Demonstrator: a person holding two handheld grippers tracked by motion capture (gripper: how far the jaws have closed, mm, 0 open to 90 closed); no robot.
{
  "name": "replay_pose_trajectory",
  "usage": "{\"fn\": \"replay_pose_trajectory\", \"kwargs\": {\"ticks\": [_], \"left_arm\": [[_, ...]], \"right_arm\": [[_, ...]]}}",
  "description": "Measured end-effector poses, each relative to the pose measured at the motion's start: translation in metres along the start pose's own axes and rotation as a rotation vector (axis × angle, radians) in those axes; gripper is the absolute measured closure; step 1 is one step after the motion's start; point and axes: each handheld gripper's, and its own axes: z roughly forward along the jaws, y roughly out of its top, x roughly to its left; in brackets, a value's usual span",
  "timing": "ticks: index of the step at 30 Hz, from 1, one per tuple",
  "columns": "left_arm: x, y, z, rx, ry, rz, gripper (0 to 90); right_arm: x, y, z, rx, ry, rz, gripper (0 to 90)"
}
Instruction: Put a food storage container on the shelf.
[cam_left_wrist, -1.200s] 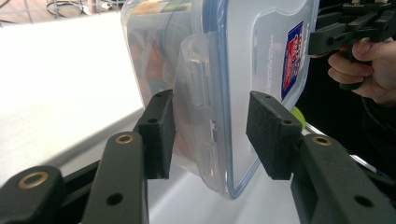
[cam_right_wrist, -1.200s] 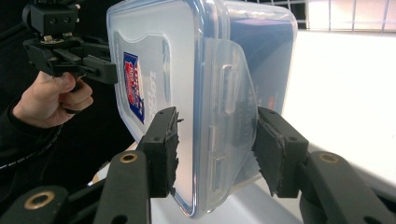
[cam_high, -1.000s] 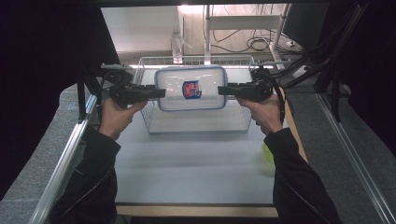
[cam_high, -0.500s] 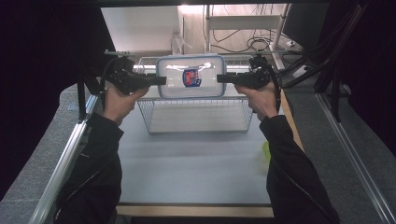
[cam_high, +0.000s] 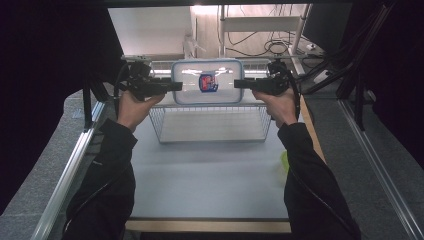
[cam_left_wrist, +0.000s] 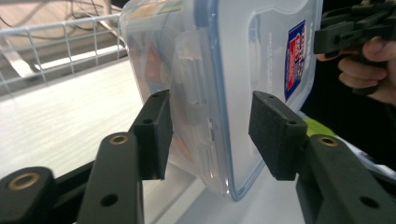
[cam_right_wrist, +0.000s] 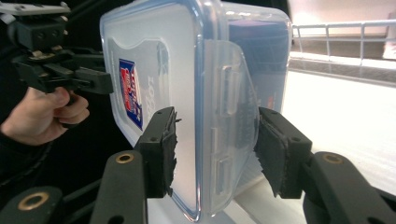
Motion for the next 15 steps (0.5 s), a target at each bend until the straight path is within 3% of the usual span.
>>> {"fn": "replay_pose_trajectory", "kwargs": {"ticks": [3,9,10,15], "left_arm": [[-0.001,-0.001,0.001,-0.009,0.010,0.012,48.2],[-0.005,-0.003,0.003,-0.019,0.045,0.051,45.7],[-0.008,-0.003,0.004,-0.021,0.080,0.084,44.2],[-0.012,-0.003,0.009,-0.009,0.117,0.114,37.6]], "right_arm": [[0.002,0.000,0.000,0.003,-0.027,-0.021,48.3],[0.001,0.000,0.001,-0.003,-0.034,-0.021,48.0],[0.002,0.001,0.001,-0.007,-0.041,-0.018,47.8],[0.003,0.001,0.003,-0.004,-0.056,-0.030,46.8]]}}
